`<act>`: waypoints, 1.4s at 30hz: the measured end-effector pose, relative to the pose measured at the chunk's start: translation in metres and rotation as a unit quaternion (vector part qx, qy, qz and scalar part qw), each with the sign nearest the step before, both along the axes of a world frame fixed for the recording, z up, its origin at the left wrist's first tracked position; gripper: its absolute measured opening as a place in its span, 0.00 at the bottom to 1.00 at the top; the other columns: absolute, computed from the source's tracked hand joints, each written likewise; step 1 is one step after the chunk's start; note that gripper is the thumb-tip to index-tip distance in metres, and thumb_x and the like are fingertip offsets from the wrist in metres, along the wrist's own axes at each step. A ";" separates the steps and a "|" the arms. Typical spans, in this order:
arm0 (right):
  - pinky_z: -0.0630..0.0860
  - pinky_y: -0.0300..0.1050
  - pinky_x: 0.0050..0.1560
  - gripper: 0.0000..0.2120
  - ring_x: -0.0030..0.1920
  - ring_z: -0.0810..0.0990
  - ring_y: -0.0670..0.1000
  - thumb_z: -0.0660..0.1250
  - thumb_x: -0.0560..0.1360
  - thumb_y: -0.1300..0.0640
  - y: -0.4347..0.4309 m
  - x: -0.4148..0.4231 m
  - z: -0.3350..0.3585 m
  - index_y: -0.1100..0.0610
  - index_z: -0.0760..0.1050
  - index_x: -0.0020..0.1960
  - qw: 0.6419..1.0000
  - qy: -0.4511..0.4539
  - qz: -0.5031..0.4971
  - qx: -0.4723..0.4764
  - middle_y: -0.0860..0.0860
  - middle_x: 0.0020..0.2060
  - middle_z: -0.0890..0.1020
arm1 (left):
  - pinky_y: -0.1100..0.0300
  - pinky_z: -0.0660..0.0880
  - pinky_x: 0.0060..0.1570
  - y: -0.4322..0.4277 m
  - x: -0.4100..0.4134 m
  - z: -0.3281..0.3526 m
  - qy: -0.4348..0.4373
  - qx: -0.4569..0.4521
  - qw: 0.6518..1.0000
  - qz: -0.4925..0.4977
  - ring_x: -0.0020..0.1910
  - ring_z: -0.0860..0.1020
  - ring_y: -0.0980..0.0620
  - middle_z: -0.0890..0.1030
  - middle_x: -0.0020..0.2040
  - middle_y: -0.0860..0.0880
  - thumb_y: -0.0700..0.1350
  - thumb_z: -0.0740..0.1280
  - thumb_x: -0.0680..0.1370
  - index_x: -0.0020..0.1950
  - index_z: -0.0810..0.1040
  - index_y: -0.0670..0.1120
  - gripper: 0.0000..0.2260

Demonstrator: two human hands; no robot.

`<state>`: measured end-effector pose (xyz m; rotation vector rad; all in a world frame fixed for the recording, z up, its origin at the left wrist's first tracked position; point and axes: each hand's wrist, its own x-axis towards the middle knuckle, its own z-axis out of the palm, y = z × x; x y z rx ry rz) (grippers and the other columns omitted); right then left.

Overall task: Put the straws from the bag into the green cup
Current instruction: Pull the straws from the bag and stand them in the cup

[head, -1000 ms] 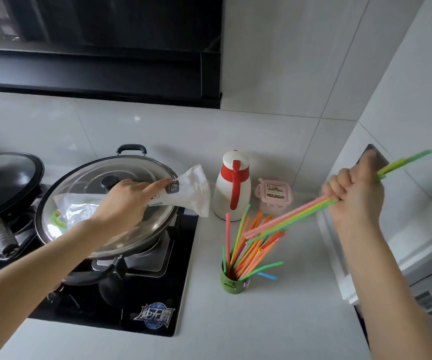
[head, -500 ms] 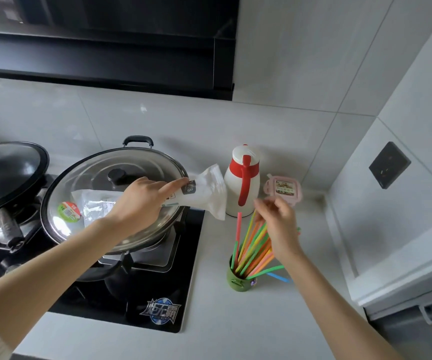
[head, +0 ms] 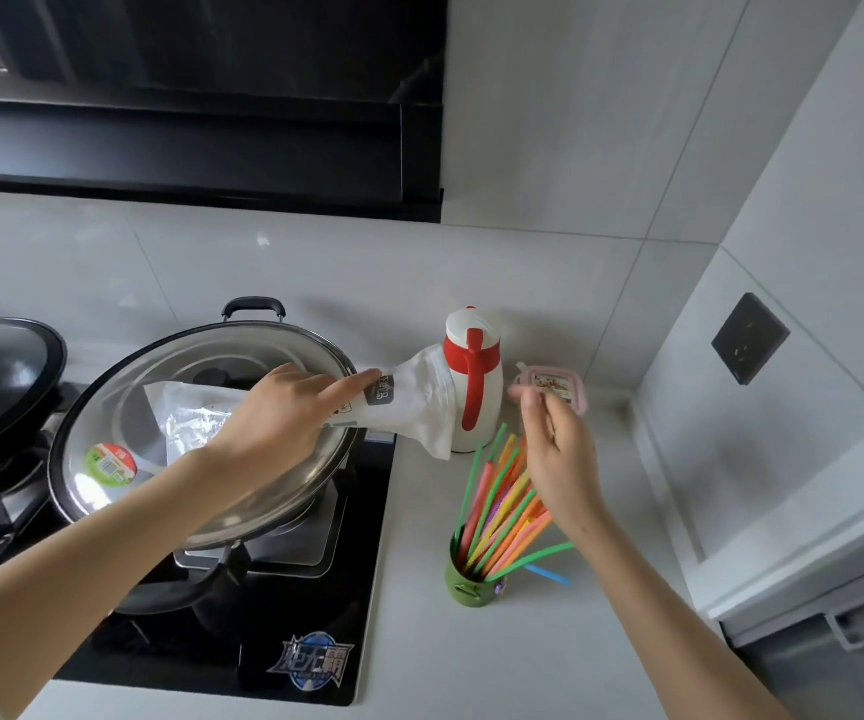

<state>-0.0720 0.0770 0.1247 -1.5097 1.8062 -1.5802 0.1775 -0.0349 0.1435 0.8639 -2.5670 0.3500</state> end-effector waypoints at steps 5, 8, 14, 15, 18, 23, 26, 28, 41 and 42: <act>0.81 0.46 0.48 0.09 0.47 0.84 0.51 0.63 0.77 0.58 -0.016 0.009 0.017 0.58 0.76 0.56 0.956 -0.247 0.055 0.146 0.47 0.46 0.84 | 0.57 0.75 0.32 -0.004 -0.014 0.019 -0.009 -0.059 0.997 -0.057 0.26 0.74 0.44 0.80 0.33 0.46 0.32 0.52 0.63 0.65 0.67 0.46 0.30; 0.80 0.44 0.36 0.06 0.37 0.84 0.54 0.64 0.76 0.63 -0.021 0.012 0.024 0.60 0.80 0.49 0.929 -0.296 0.102 0.198 0.56 0.40 0.84 | 0.54 0.76 0.34 -0.006 -0.022 0.028 -0.006 -0.060 0.996 -0.064 0.28 0.76 0.43 0.82 0.37 0.45 0.33 0.51 0.65 0.66 0.66 0.47 0.30; 0.74 0.48 0.33 0.14 0.28 0.78 0.47 0.68 0.74 0.61 -0.018 0.005 0.029 0.52 0.79 0.30 0.974 -0.195 0.059 0.100 0.46 0.25 0.80 | 0.52 0.70 0.50 -0.003 -0.025 0.019 -0.013 0.012 0.997 -0.069 0.44 0.78 0.43 0.80 0.49 0.44 0.38 0.80 0.56 0.73 0.54 0.51 0.52; 0.75 0.50 0.34 0.14 0.29 0.78 0.49 0.68 0.74 0.60 -0.017 0.004 0.030 0.51 0.79 0.30 0.978 -0.179 0.056 0.093 0.46 0.25 0.80 | 0.56 0.63 0.53 0.002 -0.026 0.018 -0.013 0.049 0.998 -0.048 0.51 0.75 0.44 0.79 0.54 0.44 0.45 0.82 0.55 0.73 0.51 0.52 0.56; 0.80 0.57 0.40 0.11 0.35 0.82 0.53 0.69 0.73 0.57 -0.013 0.003 0.034 0.52 0.79 0.32 0.981 -0.164 0.058 0.091 0.50 0.30 0.82 | 0.63 0.50 0.58 0.013 -0.032 0.022 0.003 0.185 0.983 -0.005 0.66 0.63 0.48 0.68 0.69 0.48 0.56 0.80 0.56 0.74 0.44 0.58 0.58; 0.82 0.54 0.40 0.11 0.33 0.82 0.51 0.69 0.74 0.59 -0.005 0.004 0.038 0.54 0.79 0.32 0.973 -0.196 0.077 0.099 0.46 0.27 0.82 | 0.59 0.50 0.57 0.006 -0.039 0.044 -0.052 0.103 0.993 -0.005 0.65 0.68 0.47 0.72 0.66 0.51 0.69 0.70 0.52 0.72 0.42 0.63 0.56; 0.78 0.44 0.34 0.09 0.31 0.82 0.46 0.68 0.74 0.63 0.001 0.008 0.039 0.56 0.79 0.36 0.965 -0.221 0.102 0.099 0.46 0.27 0.83 | 0.56 0.47 0.66 0.010 -0.047 0.059 -0.122 0.156 0.980 -0.017 0.69 0.61 0.49 0.65 0.70 0.52 0.69 0.72 0.53 0.71 0.35 0.64 0.59; 0.77 0.40 0.33 0.09 0.31 0.82 0.46 0.67 0.74 0.66 0.004 0.009 0.040 0.56 0.80 0.38 0.961 -0.233 0.116 0.096 0.47 0.29 0.84 | 0.58 0.51 0.66 0.018 -0.055 0.067 -0.155 0.222 0.962 -0.027 0.67 0.63 0.50 0.66 0.67 0.53 0.65 0.75 0.56 0.71 0.35 0.62 0.59; 0.77 0.54 0.49 0.15 0.50 0.80 0.59 0.59 0.79 0.50 0.004 0.005 0.020 0.60 0.76 0.56 0.776 -0.602 0.082 0.166 0.59 0.49 0.81 | 0.61 0.71 0.48 0.009 -0.068 0.072 -0.164 0.021 0.984 -0.068 0.47 0.76 0.53 0.75 0.52 0.55 0.60 0.66 0.71 0.71 0.40 0.62 0.40; 0.75 0.57 0.53 0.18 0.54 0.78 0.62 0.58 0.79 0.47 0.001 0.006 0.015 0.61 0.74 0.58 0.732 -0.654 0.088 0.173 0.61 0.53 0.79 | 0.61 0.71 0.48 0.008 -0.073 0.079 -0.207 -0.017 0.976 -0.064 0.47 0.75 0.53 0.73 0.52 0.55 0.60 0.63 0.73 0.72 0.38 0.61 0.39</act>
